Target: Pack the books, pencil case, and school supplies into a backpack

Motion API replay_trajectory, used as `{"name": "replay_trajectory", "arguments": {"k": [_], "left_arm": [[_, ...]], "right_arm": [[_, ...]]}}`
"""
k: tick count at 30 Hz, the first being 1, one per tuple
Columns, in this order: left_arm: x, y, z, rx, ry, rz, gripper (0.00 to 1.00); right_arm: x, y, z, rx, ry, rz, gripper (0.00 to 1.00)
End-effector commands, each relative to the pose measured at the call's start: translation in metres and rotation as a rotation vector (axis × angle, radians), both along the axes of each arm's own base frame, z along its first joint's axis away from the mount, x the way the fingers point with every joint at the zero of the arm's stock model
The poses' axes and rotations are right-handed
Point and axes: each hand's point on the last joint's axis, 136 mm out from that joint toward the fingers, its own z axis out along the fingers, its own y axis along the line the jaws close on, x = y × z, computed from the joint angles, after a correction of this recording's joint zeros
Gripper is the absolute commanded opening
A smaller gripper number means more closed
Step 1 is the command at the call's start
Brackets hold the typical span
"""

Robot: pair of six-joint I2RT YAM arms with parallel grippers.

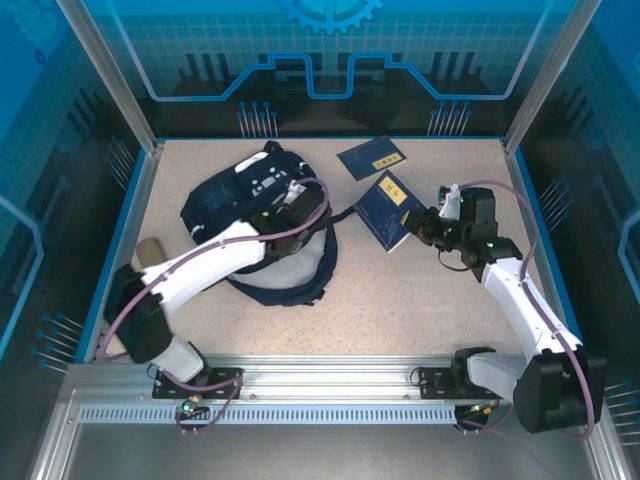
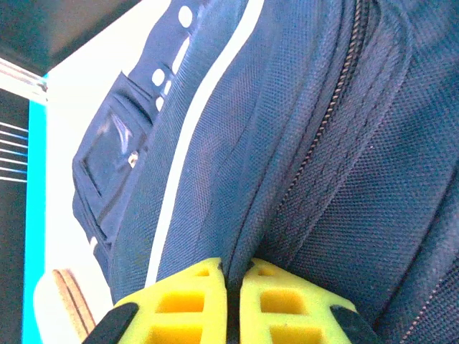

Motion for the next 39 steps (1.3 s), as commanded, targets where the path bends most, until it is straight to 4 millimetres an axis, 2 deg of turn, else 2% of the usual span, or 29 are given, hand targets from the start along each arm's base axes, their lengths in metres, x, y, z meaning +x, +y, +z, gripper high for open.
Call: {"name": "replay_trajectory", "arguments": {"k": [1,3,7,11,16,24,26,28,29,32,36,39], "left_arm": [[0.012,-0.009,0.064,-0.157,-0.261,-0.006,0.04],[0.015,-0.013,0.082,-0.217,-0.326,-0.022,0.03],[0.023,-0.022,0.103,-0.266,-0.383,-0.036,0.02],[0.032,-0.033,0.110,-0.292,-0.394,-0.042,0.02],[0.035,-0.038,0.111,-0.322,-0.399,-0.038,0.02],[0.025,-0.026,0.131,-0.338,-0.414,-0.023,0.01],[0.024,-0.023,0.137,-0.350,-0.422,-0.023,0.00],[0.023,-0.020,0.143,-0.358,-0.429,-0.008,0.00],[0.024,-0.017,0.143,-0.363,-0.426,0.003,0.00],[0.025,-0.014,0.146,-0.390,-0.431,0.023,0.00],[0.026,-0.012,0.154,-0.437,-0.434,0.035,0.00],[0.026,-0.010,0.159,-0.456,-0.444,0.035,0.00]], "right_arm": [[-0.008,0.000,0.010,-0.023,-0.049,0.052,0.07],[-0.015,0.011,0.013,0.019,-0.055,0.116,0.07],[-0.028,0.033,0.015,0.083,-0.053,0.217,0.07],[-0.044,0.063,0.008,0.106,-0.038,0.302,0.08],[-0.049,0.111,-0.003,0.152,0.002,0.390,0.08],[-0.008,0.171,-0.007,0.212,0.025,0.356,0.07],[0.004,0.187,0.000,0.232,0.002,0.353,0.07],[0.014,0.202,0.003,0.199,-0.033,0.346,0.07],[0.020,0.208,-0.002,0.162,-0.024,0.313,0.07],[0.040,0.232,-0.003,0.171,-0.030,0.287,0.08],[0.063,0.249,-0.029,0.151,0.013,0.228,0.08],[0.073,0.261,-0.039,0.186,-0.012,0.198,0.08]]}}
